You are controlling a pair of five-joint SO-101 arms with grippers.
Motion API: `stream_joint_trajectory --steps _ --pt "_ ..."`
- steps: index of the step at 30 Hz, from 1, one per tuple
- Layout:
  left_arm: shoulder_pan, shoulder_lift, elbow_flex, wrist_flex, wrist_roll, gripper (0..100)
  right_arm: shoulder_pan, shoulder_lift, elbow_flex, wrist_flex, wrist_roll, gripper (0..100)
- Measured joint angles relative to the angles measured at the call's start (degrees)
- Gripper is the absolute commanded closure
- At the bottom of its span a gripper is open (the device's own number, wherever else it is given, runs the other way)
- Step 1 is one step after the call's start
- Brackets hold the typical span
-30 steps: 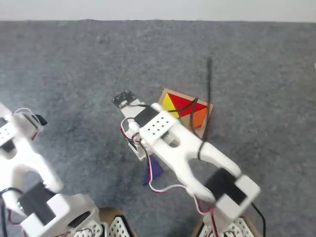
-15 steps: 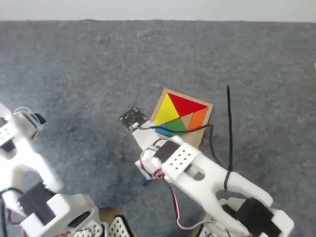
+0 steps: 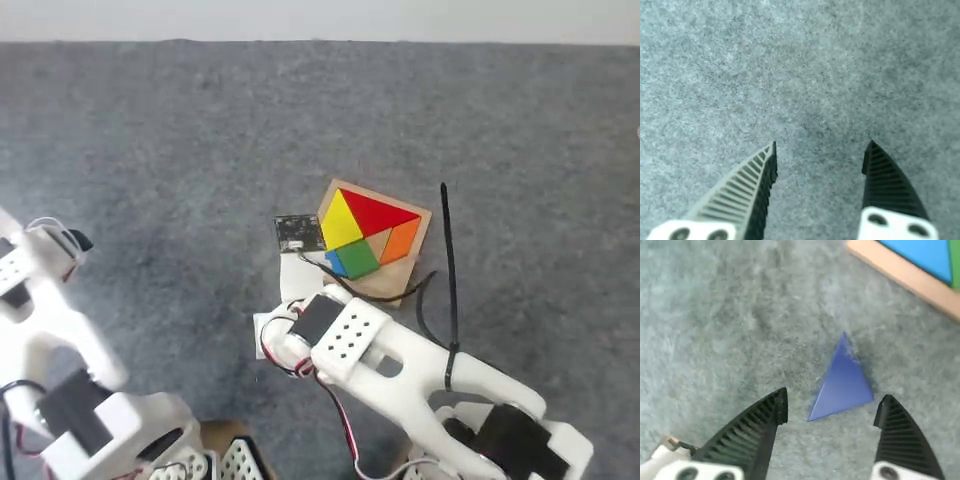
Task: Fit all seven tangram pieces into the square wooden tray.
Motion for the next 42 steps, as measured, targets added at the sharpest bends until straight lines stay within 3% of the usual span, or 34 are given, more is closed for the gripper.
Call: stream_joint_trajectory --steps 21,29,42 --pt "0.00 0.00 0.00 0.00 0.00 73 1.05 18.11 -4.92 -1.67 -2.11 71.2" --pt "0.00 0.00 0.00 0.00 0.00 73 1.41 18.55 -5.10 -1.58 -1.67 82.4" --pt "0.00 0.00 0.00 0.00 0.00 73 3.34 18.64 -5.01 -1.49 0.53 83.3"
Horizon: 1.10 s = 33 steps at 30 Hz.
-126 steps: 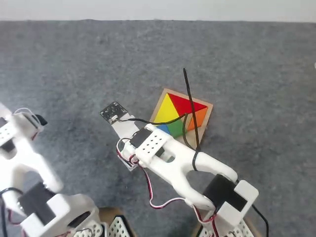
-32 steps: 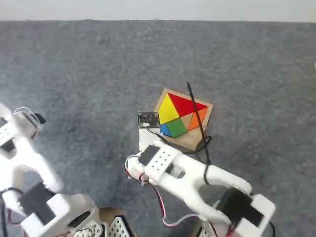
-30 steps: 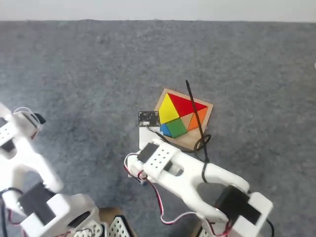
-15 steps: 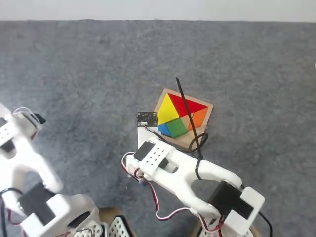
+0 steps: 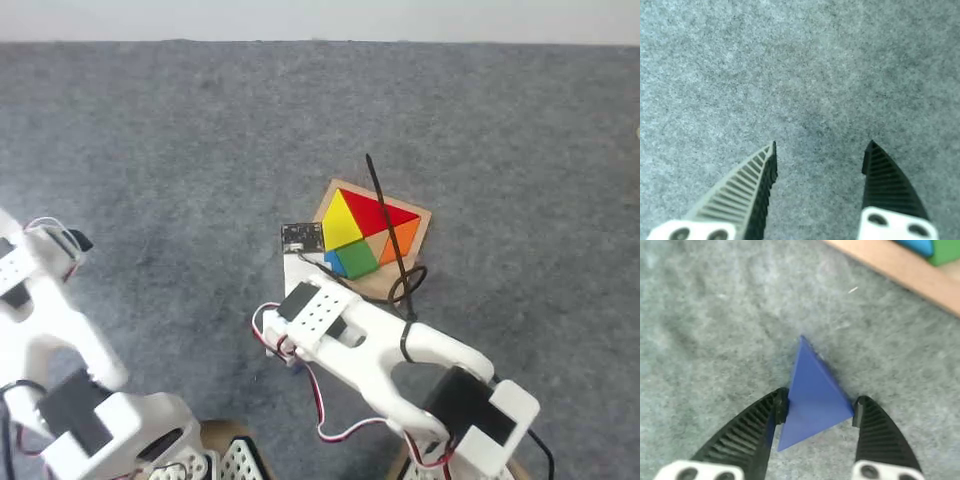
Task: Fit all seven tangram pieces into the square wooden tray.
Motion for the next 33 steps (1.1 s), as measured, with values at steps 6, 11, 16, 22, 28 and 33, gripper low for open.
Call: stream_joint_trajectory --steps 6,11,16,22,28,33 --pt "0.00 0.00 0.00 0.00 0.00 73 2.90 0.18 -2.55 3.52 1.41 83.3" --pt "0.00 0.00 0.00 0.00 0.00 73 6.33 0.26 -8.18 8.53 2.20 83.3" --pt "0.00 0.00 0.00 0.00 0.00 73 9.41 0.26 -12.84 11.43 2.37 83.3" --pt "0.00 0.00 0.00 0.00 0.00 73 17.67 0.26 -15.65 15.12 -0.44 83.3" --pt "0.35 0.00 0.00 0.00 0.00 73 24.88 0.53 -15.65 15.91 -6.15 83.3" --pt "0.35 0.00 0.00 0.00 0.00 73 27.60 1.23 -15.65 15.91 -8.70 83.3"
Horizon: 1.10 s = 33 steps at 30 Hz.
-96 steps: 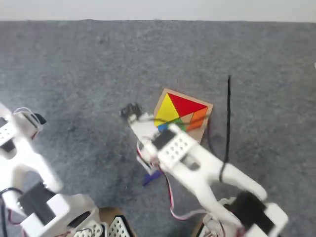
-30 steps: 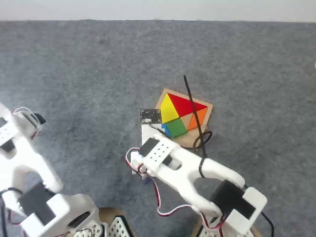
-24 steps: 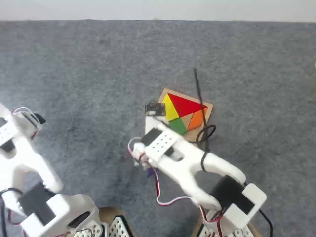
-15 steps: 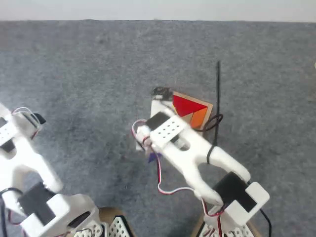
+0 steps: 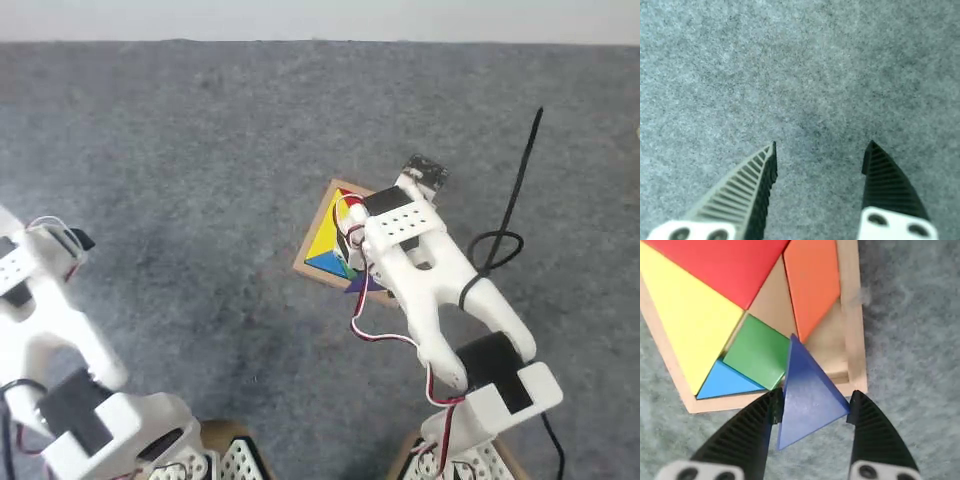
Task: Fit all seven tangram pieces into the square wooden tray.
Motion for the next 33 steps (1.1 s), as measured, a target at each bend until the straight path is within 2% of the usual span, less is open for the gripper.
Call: stream_joint_trajectory --steps 11,22,29,33 --pt "0.09 0.00 0.00 0.00 0.00 73 5.36 4.66 0.00 -2.37 -3.43 83.2" --pt "0.09 0.00 0.00 0.00 0.00 73 6.07 7.47 -3.60 -3.60 -3.78 82.7" --pt "0.09 0.00 0.00 0.00 0.00 73 5.89 7.47 -3.87 -3.87 -3.78 72.9" --pt "0.09 0.00 0.00 0.00 0.00 73 3.52 7.47 -3.87 -3.87 -3.78 72.0"
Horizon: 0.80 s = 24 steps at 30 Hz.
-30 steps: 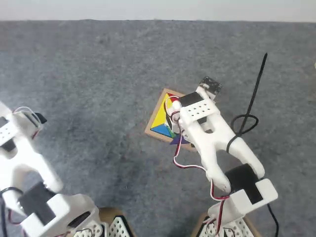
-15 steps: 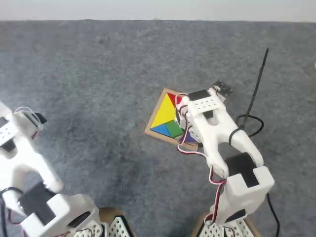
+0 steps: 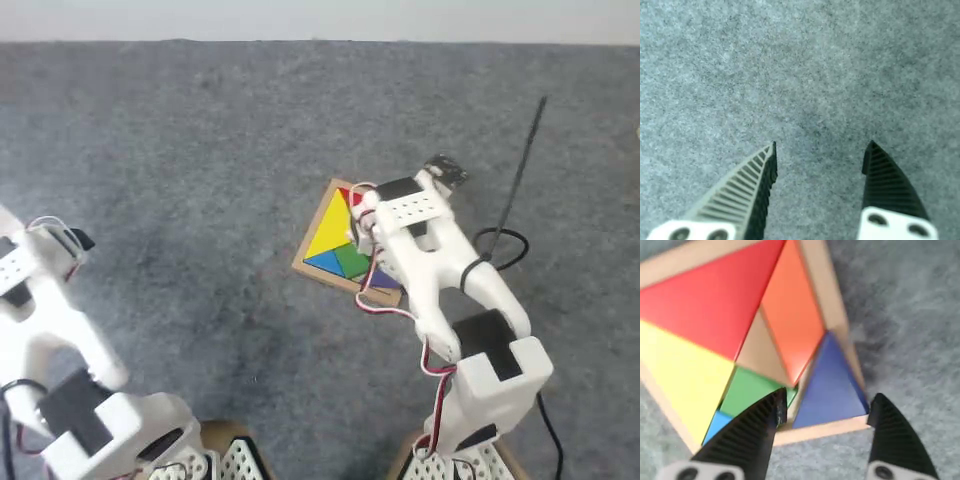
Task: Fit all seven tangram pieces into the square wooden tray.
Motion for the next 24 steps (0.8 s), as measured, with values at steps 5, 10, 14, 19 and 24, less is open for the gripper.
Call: stream_joint_trajectory --steps 5,10,14,19,24 --pt "0.00 0.00 0.00 0.00 0.00 73 -0.53 0.00 0.00 0.00 0.00 72.0" --pt "0.00 0.00 0.00 0.00 0.00 73 -0.35 0.09 -0.97 0.00 1.76 72.0" --pt "0.00 0.00 0.00 0.00 0.00 73 -0.09 0.44 -3.43 -0.09 2.90 72.0" --pt "0.00 0.00 0.00 0.00 0.00 73 -2.55 0.88 -4.40 -0.09 3.16 72.0" --pt "0.00 0.00 0.00 0.00 0.00 73 -4.04 4.92 -4.57 -0.18 3.34 72.0"
